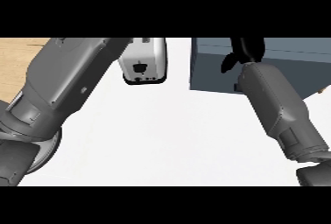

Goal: Pick up the can, place it into the drawer and close the drawer

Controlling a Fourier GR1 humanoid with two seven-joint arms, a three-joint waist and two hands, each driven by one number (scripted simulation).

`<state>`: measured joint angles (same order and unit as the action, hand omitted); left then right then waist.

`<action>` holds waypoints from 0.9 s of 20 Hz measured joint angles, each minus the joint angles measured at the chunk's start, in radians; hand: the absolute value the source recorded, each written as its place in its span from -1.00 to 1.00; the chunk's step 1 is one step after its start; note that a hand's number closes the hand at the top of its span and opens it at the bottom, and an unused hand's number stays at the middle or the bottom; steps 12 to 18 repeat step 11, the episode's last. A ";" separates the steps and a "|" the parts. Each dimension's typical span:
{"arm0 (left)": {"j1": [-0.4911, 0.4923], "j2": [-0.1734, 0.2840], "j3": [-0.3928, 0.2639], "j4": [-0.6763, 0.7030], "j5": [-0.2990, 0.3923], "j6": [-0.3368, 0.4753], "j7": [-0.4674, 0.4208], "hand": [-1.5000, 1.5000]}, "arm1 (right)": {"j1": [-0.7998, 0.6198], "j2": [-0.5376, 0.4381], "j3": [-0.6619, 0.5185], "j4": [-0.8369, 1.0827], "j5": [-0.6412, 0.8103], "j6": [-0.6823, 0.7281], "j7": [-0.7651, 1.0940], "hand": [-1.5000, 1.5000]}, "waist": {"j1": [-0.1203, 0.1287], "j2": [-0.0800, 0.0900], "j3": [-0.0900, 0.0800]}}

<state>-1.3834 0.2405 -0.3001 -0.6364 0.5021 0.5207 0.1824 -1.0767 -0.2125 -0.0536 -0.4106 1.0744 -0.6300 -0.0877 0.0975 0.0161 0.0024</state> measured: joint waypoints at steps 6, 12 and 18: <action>0.050 0.032 -0.009 -0.087 -0.003 -0.011 0.032 -1.00 | -0.047 -0.007 -0.032 0.063 -0.018 0.018 -0.042 -1.00 | 0.006 0.007 0.004; 0.110 0.064 -0.009 -0.154 0.000 -0.027 0.040 -1.00 | -0.090 -0.005 -0.084 0.045 -0.076 0.056 -0.110 -1.00 | 0.001 -0.008 -0.003; 0.110 0.064 -0.009 -0.154 0.000 -0.027 0.040 -1.00 | -0.090 -0.005 -0.084 0.045 -0.076 0.056 -0.110 -1.00 | 0.001 -0.008 -0.003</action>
